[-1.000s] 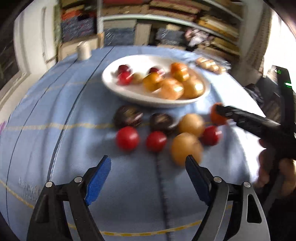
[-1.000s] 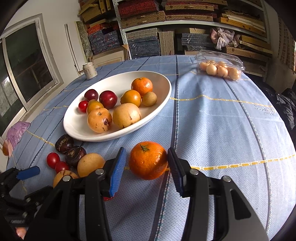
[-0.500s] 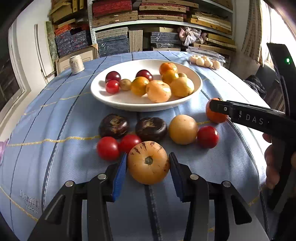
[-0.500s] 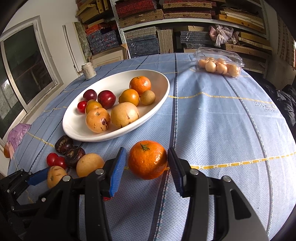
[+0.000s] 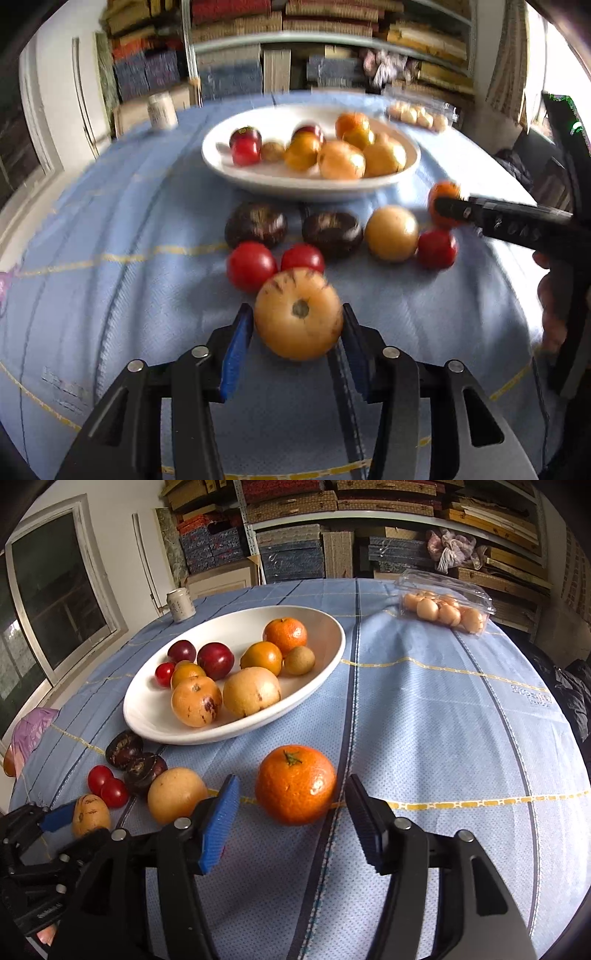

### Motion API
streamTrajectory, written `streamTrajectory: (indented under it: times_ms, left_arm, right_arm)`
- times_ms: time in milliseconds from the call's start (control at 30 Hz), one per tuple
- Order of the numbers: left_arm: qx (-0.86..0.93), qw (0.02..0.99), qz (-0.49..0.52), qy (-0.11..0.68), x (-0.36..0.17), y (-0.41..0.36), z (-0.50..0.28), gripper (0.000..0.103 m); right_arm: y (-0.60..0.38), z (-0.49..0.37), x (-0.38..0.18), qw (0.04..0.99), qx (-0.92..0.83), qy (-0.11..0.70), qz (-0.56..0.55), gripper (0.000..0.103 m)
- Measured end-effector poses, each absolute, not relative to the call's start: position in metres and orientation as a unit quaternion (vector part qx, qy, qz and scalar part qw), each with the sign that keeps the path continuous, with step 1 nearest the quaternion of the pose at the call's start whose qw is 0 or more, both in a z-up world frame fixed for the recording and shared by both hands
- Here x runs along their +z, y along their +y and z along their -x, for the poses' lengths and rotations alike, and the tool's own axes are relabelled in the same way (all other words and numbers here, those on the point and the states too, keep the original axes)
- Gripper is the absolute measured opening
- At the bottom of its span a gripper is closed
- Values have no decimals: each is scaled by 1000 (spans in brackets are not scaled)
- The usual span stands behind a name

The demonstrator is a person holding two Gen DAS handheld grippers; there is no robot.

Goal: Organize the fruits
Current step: 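Grasp the brown-striped yellow persimmon with the left tool while the right tool holds the tangerine, then carry the striped persimmon and tangerine over the white plate with both tools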

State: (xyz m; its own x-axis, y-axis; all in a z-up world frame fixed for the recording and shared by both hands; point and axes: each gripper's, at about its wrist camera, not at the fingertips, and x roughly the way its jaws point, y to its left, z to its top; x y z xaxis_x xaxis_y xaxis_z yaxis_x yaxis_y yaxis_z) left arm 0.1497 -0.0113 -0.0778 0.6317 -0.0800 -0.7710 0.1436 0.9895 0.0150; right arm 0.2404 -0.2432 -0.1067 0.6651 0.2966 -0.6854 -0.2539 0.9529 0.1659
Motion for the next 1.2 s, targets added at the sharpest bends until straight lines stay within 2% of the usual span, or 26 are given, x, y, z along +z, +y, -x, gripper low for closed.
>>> streamTrajectory:
  times_ms: [67, 133, 233, 300, 1200]
  left_arm:
    - [-57, 903, -17, 425, -78, -4, -153, 57]
    - [-58, 903, -10, 425, -79, -1, -154, 57]
    - [-62, 904, 0, 423, -79, 2, -154, 53]
    - [-73, 904, 10, 420, -78, 2, -155, 45]
    - [-78, 904, 39, 418, -77, 10, -153, 45]
  right_arm:
    - [-243, -243, -108, 909, 153, 386, -32, 55]
    - [-245, -246, -111, 905, 153, 395, -43, 49]
    - [-249, -250, -115, 899, 154, 406, -61, 46]
    - [-248, -252, -116, 898, 154, 406, -64, 46]
    - [-245, -246, -108, 908, 154, 384, -62, 44]
